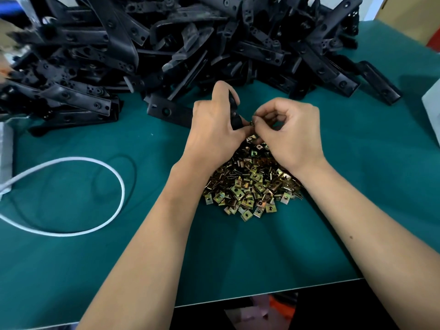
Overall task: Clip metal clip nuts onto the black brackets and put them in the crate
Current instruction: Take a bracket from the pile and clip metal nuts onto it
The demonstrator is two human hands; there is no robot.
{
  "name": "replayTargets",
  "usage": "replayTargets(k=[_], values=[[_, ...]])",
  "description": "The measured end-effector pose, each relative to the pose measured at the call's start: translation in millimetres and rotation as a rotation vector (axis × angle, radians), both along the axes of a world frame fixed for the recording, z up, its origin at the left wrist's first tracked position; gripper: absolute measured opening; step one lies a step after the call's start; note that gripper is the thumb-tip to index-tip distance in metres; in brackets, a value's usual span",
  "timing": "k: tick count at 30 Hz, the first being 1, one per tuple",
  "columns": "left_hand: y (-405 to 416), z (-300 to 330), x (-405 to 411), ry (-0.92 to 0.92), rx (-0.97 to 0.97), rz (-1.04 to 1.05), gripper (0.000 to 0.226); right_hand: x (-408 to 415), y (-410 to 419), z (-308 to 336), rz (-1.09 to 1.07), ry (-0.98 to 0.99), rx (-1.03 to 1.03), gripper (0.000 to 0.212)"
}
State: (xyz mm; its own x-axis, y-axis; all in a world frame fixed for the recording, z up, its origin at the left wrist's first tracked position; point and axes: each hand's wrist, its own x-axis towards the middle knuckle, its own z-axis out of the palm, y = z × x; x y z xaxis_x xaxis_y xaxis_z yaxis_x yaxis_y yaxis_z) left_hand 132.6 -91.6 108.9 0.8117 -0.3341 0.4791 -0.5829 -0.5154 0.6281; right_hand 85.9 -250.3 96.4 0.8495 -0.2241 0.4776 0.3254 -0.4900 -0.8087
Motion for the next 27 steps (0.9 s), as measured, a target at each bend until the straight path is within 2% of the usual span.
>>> replayTargets(k=[4,6,9,12,15,19,21,23,27], values=[[8,0,1,0.022,0.012,-0.053,0.053,3,-7,2,0.082,0.125,-0.015,0.009],[13,-1,1,0.041,0.021,-0.07,0.053,5,-12,3,0.128,0.203,-0.135,0.011],[15,0,0,0.05,0.015,-0.074,0.054,5,-13,4,0.12,0.189,-0.279,0.012],[11,0,-2,0.044,0.014,-0.048,0.054,4,-8,4,0.059,0.15,-0.307,0.017],[6,2,-3,0.044,0.035,-0.02,0.054,4,-5,2,0.012,0.189,-0.231,0.018],[6,5,-2,0.054,0.075,-0.057,0.053,4,-6,0,0.051,0.315,0.05,0.014],[5,6,-1,0.061,0.081,-0.049,0.053,4,-4,0,0.043,0.299,0.054,0.018],[2,6,0,0.105,0.036,-0.005,0.055,4,-2,0,0.012,0.273,0.064,0.021],[-1,8,3,0.243,-0.066,0.044,0.054,4,3,-2,0.009,0.256,0.222,0.023]])
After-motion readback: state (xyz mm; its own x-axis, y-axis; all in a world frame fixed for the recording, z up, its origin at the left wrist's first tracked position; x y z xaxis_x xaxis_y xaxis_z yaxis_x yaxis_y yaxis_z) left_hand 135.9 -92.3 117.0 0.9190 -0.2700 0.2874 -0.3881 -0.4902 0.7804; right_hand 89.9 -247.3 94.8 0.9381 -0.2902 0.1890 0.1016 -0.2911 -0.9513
